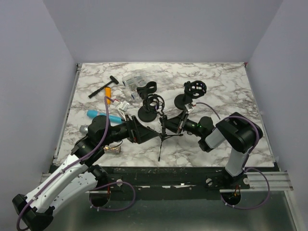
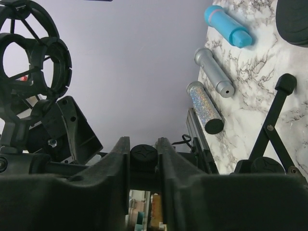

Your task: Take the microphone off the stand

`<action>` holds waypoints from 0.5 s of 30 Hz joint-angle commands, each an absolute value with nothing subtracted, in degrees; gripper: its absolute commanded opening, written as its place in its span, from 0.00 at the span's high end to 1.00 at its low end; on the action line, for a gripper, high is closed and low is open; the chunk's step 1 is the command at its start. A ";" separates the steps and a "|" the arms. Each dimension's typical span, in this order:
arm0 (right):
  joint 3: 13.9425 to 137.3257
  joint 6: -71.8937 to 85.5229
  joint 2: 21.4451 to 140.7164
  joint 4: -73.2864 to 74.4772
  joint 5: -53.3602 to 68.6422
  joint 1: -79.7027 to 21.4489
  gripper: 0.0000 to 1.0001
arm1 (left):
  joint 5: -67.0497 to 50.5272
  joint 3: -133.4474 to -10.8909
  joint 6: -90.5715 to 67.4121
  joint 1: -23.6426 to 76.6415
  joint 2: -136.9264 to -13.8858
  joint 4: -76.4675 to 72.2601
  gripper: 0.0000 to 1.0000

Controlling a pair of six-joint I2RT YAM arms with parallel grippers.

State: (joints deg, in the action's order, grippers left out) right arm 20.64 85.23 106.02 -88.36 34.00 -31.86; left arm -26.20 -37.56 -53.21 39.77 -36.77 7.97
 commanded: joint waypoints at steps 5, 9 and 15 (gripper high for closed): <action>17.52 71.06 95.87 -66.30 34.04 -31.55 0.24 | -25.17 -39.76 -52.50 39.96 -37.05 9.14 0.02; 21.97 68.01 86.62 -46.22 33.30 -31.54 0.17 | -24.88 -40.26 -52.13 39.90 -37.02 9.81 0.01; 34.92 60.36 76.11 -10.04 25.81 -31.55 0.16 | -25.16 -40.34 -52.15 39.86 -37.81 9.79 0.02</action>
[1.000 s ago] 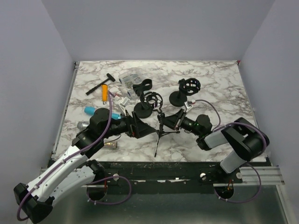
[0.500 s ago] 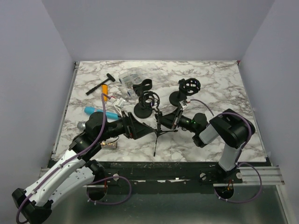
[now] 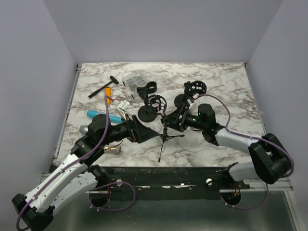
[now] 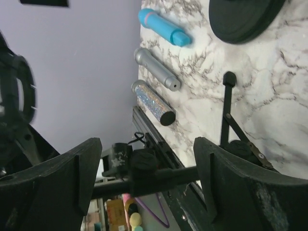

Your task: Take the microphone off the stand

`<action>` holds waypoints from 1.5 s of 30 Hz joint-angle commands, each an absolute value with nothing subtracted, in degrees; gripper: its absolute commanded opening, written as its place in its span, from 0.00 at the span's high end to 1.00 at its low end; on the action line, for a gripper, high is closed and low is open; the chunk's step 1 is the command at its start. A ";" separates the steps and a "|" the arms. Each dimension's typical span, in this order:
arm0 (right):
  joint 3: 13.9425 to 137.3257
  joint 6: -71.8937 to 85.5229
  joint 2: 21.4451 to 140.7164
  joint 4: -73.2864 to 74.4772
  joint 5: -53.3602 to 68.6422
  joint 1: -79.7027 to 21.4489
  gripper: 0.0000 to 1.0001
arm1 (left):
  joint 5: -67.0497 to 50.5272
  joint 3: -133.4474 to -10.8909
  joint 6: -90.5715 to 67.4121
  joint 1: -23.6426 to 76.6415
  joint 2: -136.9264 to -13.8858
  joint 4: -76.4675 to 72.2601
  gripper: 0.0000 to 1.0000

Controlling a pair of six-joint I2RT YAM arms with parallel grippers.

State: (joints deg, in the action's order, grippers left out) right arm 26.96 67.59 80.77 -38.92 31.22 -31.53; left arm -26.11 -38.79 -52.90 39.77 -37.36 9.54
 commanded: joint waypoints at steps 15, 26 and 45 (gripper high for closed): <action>44.75 61.12 77.03 4.07 25.82 -34.25 0.36 | -26.49 -39.73 -52.96 39.83 -39.46 7.15 0.01; 38.74 67.14 75.30 -6.88 24.88 -36.46 0.79 | -26.41 -39.55 -52.87 39.90 -39.67 7.33 0.01; 13.97 74.26 106.82 -95.89 36.39 -32.87 0.99 | -25.74 -35.41 -57.31 39.83 -37.08 2.94 0.01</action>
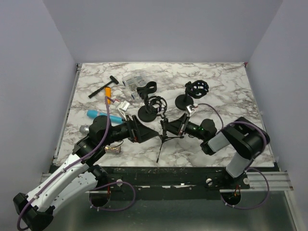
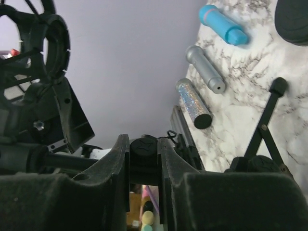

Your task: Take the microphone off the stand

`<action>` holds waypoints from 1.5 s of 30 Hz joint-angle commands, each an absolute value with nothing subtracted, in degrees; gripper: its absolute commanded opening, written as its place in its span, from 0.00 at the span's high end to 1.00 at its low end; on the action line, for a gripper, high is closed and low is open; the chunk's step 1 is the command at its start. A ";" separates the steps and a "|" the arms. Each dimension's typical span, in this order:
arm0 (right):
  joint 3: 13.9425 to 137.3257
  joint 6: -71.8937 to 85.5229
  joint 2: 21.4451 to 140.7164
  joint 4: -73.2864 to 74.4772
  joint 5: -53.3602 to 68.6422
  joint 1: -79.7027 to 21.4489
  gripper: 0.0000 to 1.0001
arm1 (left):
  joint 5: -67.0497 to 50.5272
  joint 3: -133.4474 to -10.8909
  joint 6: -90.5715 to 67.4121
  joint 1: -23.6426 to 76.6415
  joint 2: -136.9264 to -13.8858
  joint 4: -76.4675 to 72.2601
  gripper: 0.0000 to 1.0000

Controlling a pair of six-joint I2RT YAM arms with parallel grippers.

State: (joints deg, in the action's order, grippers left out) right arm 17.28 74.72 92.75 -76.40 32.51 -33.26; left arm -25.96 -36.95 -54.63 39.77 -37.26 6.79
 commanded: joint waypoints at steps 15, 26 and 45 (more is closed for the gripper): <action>17.88 67.98 90.60 -53.84 32.27 -32.70 0.13 | -27.52 -38.46 -62.78 39.72 -43.97 2.23 0.02; 37.11 48.77 67.25 11.48 4.21 -32.70 0.00 | -27.12 -38.31 -61.55 39.49 -44.54 2.49 0.02; 68.72 31.36 45.12 46.94 -25.78 -32.67 0.00 | 3.14 -63.17 -31.75 38.76 -33.06 35.60 0.01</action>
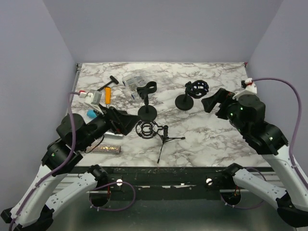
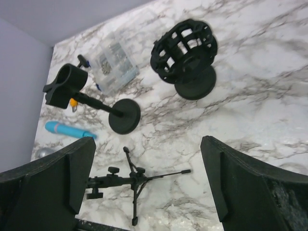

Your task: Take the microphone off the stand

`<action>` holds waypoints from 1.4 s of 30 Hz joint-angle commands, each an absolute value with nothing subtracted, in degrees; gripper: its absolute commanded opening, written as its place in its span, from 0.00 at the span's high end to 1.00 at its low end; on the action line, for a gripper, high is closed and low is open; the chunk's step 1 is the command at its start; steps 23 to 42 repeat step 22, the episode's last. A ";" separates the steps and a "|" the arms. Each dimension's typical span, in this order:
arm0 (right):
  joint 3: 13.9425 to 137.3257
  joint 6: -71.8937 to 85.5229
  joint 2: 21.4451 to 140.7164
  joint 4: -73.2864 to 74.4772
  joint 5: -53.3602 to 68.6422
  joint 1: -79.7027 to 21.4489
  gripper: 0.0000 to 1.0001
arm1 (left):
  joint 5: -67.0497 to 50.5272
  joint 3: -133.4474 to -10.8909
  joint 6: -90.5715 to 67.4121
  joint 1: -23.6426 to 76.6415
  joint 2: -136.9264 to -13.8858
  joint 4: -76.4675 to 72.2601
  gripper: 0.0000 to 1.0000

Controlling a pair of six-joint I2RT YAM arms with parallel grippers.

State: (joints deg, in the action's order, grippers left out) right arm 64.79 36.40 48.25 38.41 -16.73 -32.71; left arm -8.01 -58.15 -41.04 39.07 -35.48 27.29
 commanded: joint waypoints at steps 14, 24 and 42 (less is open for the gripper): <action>83.78 22.18 39.36 49.31 -34.53 -32.72 0.00 | 17.20 -70.94 -20.69 38.76 -22.32 35.40 0.01; 83.64 23.99 38.61 49.80 -33.57 -32.70 0.00 | 19.89 -70.38 -19.43 38.76 -21.15 34.49 0.01; 83.64 23.99 38.61 49.80 -33.57 -32.70 0.00 | 19.89 -70.38 -19.43 38.76 -21.15 34.49 0.01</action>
